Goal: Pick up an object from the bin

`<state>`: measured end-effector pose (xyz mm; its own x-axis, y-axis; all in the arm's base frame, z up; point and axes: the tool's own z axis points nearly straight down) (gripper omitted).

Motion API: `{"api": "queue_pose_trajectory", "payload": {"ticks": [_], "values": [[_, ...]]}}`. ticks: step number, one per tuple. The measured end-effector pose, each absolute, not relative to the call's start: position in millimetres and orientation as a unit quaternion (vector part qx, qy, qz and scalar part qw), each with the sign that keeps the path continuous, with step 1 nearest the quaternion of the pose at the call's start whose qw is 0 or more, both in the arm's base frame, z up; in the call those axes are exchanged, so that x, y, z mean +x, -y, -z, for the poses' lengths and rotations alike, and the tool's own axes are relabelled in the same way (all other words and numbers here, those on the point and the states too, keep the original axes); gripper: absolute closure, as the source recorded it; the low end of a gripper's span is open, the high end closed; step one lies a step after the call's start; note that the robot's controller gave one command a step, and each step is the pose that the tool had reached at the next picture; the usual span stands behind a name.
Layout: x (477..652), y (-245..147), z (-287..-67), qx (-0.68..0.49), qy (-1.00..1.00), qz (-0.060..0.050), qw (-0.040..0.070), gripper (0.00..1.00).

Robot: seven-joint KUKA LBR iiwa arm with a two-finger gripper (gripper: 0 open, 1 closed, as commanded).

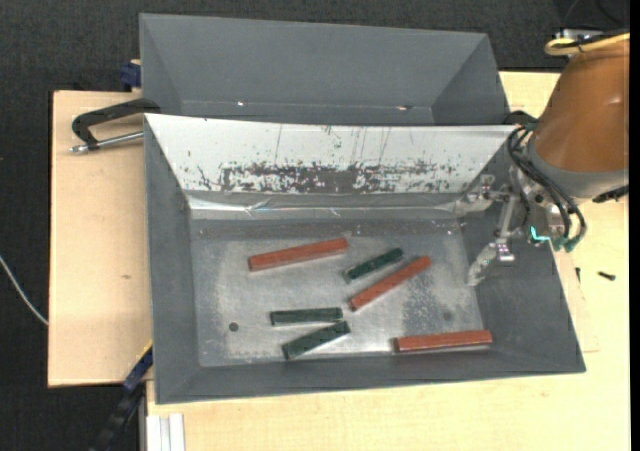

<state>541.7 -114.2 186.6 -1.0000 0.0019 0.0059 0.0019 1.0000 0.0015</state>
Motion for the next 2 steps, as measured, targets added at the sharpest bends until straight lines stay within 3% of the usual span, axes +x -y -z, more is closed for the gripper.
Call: {"api": "queue_pose_trajectory", "payload": {"ticks": [1,2], "values": [[543.5,113.7,-190.4,0.000,1.000,0.000,-0.001,0.00],[552.2,98.0,-140.1,0.022,1.000,-0.001,-0.004,0.00]]}}
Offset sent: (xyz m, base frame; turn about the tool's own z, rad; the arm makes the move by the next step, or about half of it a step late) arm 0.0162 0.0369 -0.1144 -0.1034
